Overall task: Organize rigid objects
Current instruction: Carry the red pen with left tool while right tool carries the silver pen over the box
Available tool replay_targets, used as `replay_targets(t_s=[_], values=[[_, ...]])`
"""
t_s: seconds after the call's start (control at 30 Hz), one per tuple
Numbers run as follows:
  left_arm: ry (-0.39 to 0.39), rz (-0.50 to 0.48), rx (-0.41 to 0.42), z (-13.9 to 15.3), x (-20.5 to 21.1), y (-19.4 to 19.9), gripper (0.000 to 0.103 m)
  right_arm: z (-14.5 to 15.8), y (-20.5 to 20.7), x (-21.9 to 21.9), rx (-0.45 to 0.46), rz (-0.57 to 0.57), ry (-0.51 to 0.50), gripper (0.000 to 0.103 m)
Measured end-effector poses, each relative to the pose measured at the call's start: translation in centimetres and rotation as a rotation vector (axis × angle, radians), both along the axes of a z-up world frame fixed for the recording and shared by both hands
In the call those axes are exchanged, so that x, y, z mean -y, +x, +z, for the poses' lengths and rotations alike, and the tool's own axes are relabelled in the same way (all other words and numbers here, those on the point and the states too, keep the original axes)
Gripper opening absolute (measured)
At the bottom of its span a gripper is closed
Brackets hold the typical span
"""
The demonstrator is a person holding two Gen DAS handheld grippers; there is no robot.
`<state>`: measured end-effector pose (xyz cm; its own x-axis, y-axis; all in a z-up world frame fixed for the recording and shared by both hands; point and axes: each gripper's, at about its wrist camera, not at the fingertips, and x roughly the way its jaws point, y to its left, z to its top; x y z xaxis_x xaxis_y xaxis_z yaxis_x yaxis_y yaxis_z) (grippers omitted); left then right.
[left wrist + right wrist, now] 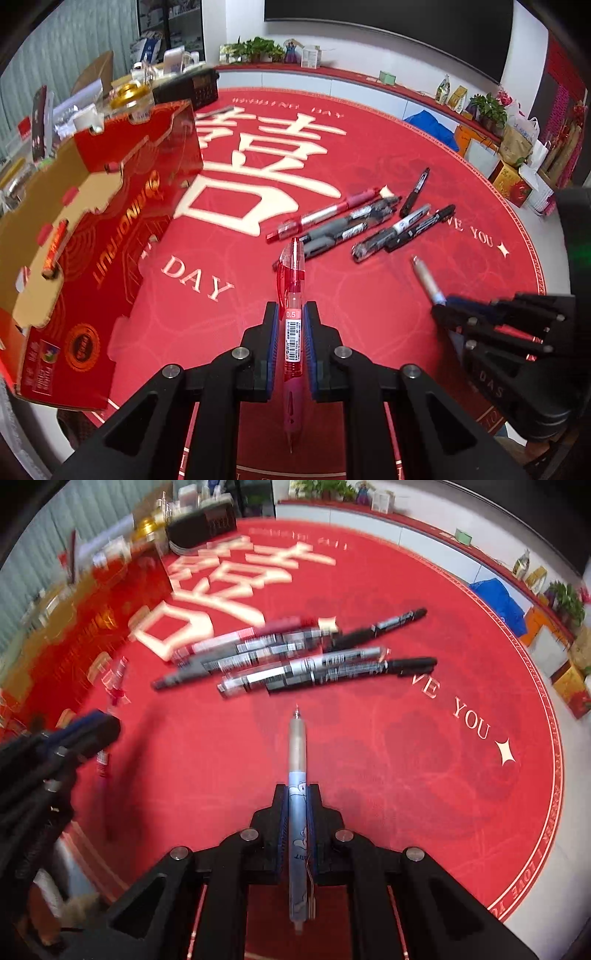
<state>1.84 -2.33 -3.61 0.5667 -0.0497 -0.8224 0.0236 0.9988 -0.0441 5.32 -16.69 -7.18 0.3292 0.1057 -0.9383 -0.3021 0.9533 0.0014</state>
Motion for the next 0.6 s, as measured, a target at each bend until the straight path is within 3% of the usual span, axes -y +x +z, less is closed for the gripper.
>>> replay_targets(t_s=[0.1,0.2,0.3,0.53,0.6], values=[[-0.014,0.002,-0.032,-1.0,-0.5,0.2,0.014,0.0,0.0,-0.9,0.016,0.024,-0.045,0.011],[-0.009,0.008,-0.065,-2.1,-0.9,0.3,0.015,-0.1,0.1,-0.6,0.015,0.020,-0.019,0.011],[0.025,-0.005,-0.053,-2.1,-0.4,0.3,0.015,-0.2,0.3,0.0,-0.002,0.008,0.015,0.011],[0.087,-0.033,-0.039,-2.2,0.4,0.3,0.015,0.1,-0.2,-0.8,0.028,0.050,-0.030,0.011],[0.063,-0.036,-0.042,-2.2,0.1,0.3,0.014,0.1,-0.2,-0.8,0.036,0.048,-0.022,0.011]])
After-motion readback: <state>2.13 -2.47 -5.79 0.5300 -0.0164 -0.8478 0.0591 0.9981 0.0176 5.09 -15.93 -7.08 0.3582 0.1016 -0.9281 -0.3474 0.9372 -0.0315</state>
